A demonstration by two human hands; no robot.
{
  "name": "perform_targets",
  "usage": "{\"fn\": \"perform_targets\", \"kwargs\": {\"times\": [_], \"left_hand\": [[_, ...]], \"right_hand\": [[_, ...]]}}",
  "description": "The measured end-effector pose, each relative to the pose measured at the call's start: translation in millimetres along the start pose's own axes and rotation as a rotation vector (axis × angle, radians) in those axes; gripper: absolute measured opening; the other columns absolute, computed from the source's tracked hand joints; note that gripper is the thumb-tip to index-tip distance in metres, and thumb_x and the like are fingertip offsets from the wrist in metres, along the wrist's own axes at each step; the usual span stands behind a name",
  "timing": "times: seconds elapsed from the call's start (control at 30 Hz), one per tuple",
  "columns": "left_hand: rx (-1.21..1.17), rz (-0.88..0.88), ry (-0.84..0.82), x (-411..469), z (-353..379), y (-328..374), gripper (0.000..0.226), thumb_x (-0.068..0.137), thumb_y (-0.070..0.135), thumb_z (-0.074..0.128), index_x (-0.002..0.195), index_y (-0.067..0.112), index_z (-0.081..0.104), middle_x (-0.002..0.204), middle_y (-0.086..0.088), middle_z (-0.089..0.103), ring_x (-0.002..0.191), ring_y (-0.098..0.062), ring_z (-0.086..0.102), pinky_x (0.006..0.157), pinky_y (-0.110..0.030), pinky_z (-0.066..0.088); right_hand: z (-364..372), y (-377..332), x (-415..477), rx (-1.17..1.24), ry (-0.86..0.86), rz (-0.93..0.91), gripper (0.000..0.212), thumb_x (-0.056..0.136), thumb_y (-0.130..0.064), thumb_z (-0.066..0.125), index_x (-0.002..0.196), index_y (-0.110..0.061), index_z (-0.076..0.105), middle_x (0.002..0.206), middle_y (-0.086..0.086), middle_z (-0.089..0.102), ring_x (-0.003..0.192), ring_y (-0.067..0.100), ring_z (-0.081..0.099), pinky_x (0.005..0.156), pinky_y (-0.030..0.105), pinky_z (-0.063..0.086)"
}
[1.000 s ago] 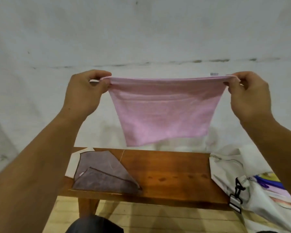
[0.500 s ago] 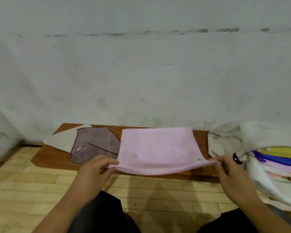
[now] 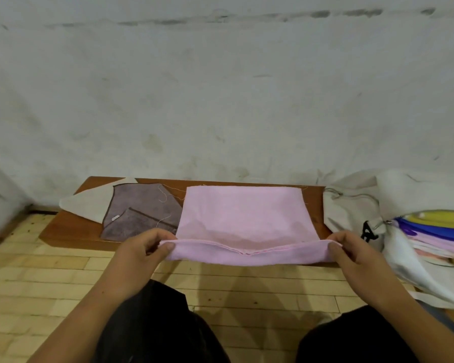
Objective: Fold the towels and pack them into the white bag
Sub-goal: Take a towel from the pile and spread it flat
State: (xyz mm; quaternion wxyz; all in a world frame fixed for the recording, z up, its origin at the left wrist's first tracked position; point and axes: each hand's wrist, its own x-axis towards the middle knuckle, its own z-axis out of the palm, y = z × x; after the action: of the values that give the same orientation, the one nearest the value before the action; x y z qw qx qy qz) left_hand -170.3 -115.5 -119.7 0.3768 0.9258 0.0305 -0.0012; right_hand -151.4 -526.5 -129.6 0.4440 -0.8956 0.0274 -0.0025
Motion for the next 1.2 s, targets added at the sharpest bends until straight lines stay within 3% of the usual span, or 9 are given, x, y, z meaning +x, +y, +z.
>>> {"fn": "perform_targets", "kwargs": {"times": [0.13,0.3,0.47,0.57,0.73,0.87,1.03,1.2], "left_hand": [[0.007,-0.022,-0.095,12,-2,0,0.012,0.094,0.029,0.066,0.097,0.04,0.068,0.089,0.031,0.067,0.087,0.008,0.064,0.065,-0.011,0.052],[-0.005,-0.05,-0.011,67,-6,2,0.009,0.095,0.03,0.065,0.099,0.039,0.066,0.097,0.024,0.068,0.09,-0.005,0.065,0.062,-0.015,0.054],[-0.053,-0.109,0.055,134,-1,-1,0.006,0.097,0.035,0.062,0.098,0.037,0.068,0.092,0.021,0.07,0.089,-0.005,0.065,0.065,-0.018,0.048],[-0.079,-0.151,0.055,167,8,-3,0.008,0.096,0.034,0.064,0.092,0.035,0.072,0.084,0.022,0.072,0.082,-0.004,0.067,0.065,-0.022,0.048],[-0.12,-0.165,0.091,209,21,-13,0.01,0.095,0.028,0.067,0.088,0.031,0.075,0.081,0.02,0.075,0.073,-0.005,0.069,0.056,-0.012,0.051],[-0.137,-0.206,0.071,225,31,-27,0.01,0.095,0.029,0.067,0.089,0.031,0.075,0.081,0.016,0.076,0.069,-0.016,0.072,0.065,-0.028,0.058],[-0.034,-0.269,0.029,231,46,-42,0.009,0.094,0.03,0.067,0.089,0.034,0.074,0.087,0.019,0.073,0.083,-0.002,0.066,0.065,-0.018,0.043],[0.06,-0.268,0.091,234,53,-38,0.007,0.091,0.03,0.068,0.088,0.034,0.073,0.087,0.023,0.067,0.081,0.002,0.06,0.063,-0.016,0.041]], "right_hand": [[2,14,9,-0.043,-0.066,0.049,0.016,0.102,-0.024,0.054,0.093,-0.03,0.065,0.085,-0.018,0.069,0.08,0.004,0.063,0.07,0.031,0.051],[11,2,61,-0.06,-0.029,0.053,0.017,0.102,-0.026,0.052,0.091,-0.028,0.065,0.087,-0.006,0.07,0.083,0.019,0.063,0.066,0.034,0.051],[23,0,135,-0.112,0.031,0.081,0.014,0.101,-0.026,0.054,0.094,-0.03,0.066,0.096,-0.011,0.069,0.09,0.009,0.061,0.069,0.027,0.045],[35,6,172,-0.137,0.032,0.125,0.012,0.099,-0.024,0.056,0.094,-0.027,0.067,0.093,-0.009,0.069,0.087,0.011,0.062,0.067,0.027,0.044],[47,9,215,-0.157,0.058,0.175,0.012,0.098,-0.024,0.057,0.092,-0.027,0.066,0.087,-0.01,0.068,0.081,0.012,0.063,0.065,0.029,0.043],[57,14,232,-0.19,0.042,0.206,0.011,0.098,-0.026,0.057,0.092,-0.027,0.067,0.087,-0.01,0.068,0.078,0.008,0.061,0.063,0.028,0.043],[68,18,238,-0.246,0.032,0.232,0.011,0.094,-0.027,0.061,0.086,-0.028,0.069,0.083,-0.01,0.07,0.074,0.006,0.061,0.058,0.022,0.04],[70,16,243,-0.33,0.02,0.215,0.012,0.092,-0.024,0.061,0.082,-0.026,0.067,0.078,-0.009,0.069,0.071,0.005,0.059,0.055,0.02,0.037]]}}
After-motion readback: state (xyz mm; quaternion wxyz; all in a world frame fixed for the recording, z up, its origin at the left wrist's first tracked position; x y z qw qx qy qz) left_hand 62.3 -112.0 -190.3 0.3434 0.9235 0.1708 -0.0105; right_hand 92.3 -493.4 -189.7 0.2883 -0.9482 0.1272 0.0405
